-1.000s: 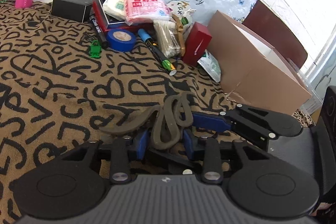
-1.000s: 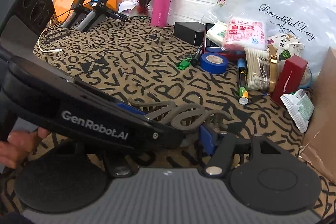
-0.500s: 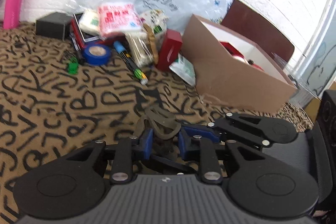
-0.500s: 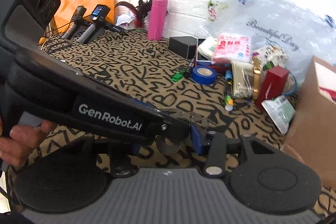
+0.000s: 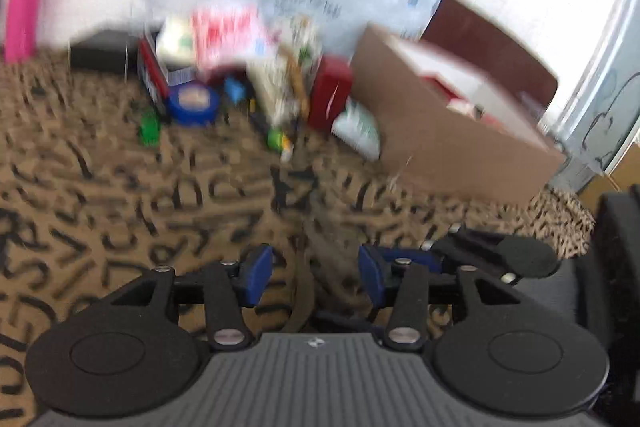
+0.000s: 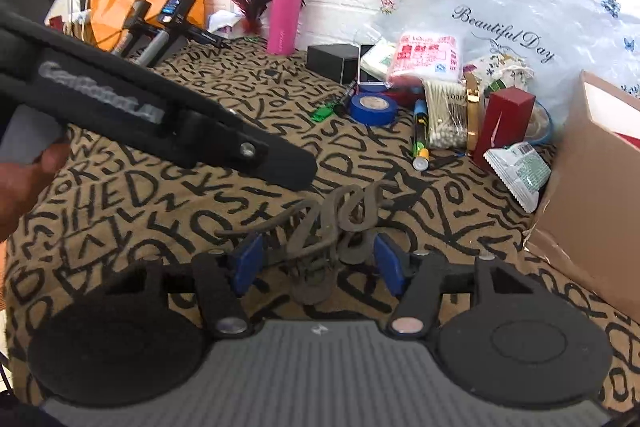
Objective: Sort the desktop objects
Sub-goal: 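Lift the clip with the left tool and carry it over the cardboard box, then open the left tool to drop the clip into the cardboard box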
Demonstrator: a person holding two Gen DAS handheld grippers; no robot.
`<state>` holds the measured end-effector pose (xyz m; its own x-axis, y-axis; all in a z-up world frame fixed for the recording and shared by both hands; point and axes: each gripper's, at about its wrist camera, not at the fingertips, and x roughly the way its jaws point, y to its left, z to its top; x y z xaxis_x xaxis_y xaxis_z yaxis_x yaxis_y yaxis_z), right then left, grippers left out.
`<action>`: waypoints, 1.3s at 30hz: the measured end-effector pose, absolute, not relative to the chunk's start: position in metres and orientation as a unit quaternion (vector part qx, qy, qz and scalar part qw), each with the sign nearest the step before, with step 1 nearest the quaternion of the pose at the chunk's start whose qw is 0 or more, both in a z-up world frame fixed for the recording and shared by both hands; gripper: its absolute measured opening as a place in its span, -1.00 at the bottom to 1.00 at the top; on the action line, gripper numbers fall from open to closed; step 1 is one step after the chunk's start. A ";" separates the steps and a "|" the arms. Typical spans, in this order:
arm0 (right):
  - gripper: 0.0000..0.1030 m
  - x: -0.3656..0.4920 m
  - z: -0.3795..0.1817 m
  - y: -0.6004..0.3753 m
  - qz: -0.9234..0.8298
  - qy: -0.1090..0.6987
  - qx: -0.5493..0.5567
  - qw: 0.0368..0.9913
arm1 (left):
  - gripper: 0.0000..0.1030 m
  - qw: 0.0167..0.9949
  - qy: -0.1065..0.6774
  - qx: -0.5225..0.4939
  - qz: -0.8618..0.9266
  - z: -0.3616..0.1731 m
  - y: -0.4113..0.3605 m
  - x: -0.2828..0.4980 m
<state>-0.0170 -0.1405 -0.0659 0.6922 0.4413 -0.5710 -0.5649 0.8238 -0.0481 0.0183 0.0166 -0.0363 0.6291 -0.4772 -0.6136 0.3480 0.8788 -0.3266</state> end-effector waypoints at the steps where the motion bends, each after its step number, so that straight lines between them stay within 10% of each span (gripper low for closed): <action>1: 0.15 -0.015 -0.068 -0.140 0.274 0.282 -0.110 0.913 | -0.10 0.892 0.376 -0.089 -0.234 -0.041 0.015 0.022; 11: -0.35 -0.014 -0.063 -0.135 0.282 0.284 -0.110 0.910 | -0.39 0.891 0.371 -0.092 -0.243 -0.036 0.012 0.016; 39: -0.36 0.038 0.048 -0.356 0.095 0.158 -0.057 0.981 | -0.45 0.876 0.252 -0.082 -0.403 0.080 -0.224 0.120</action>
